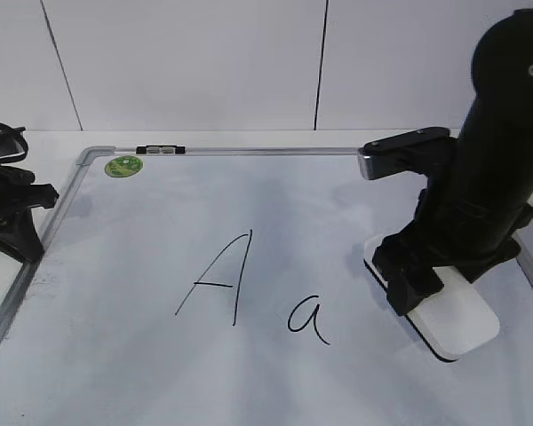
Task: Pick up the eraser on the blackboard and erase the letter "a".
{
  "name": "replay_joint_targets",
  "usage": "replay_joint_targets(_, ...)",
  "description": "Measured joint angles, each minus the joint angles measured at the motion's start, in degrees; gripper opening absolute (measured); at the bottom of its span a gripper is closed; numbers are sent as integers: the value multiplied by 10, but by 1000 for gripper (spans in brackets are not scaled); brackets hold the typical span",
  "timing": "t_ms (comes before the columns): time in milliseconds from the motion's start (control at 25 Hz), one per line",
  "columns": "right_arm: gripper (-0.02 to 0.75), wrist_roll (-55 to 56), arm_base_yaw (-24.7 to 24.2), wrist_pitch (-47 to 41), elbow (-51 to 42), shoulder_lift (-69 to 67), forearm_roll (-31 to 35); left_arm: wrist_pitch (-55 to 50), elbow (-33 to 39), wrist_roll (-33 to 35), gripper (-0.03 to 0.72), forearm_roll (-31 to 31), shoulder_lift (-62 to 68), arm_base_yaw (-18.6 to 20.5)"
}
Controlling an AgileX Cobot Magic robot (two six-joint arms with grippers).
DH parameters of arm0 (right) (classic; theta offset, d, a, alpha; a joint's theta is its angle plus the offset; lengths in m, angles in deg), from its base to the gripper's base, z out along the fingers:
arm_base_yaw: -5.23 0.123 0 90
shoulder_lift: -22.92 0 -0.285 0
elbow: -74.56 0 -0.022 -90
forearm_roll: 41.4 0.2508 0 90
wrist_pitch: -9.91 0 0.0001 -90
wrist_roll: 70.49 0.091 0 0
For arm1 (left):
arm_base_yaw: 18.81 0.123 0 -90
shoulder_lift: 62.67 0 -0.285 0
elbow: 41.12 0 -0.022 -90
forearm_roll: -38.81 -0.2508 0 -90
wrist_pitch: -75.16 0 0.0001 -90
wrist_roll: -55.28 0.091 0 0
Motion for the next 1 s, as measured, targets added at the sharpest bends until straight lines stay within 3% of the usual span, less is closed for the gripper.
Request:
replay_joint_targets(440, 531, 39, 47, -18, 75, -90, -49, 0, 0, 0, 30, 0, 0, 0)
replay_joint_targets(1000, 531, 45, 50, 9, 97, -154, -35, 0, 0, 0, 30, 0, 0, 0)
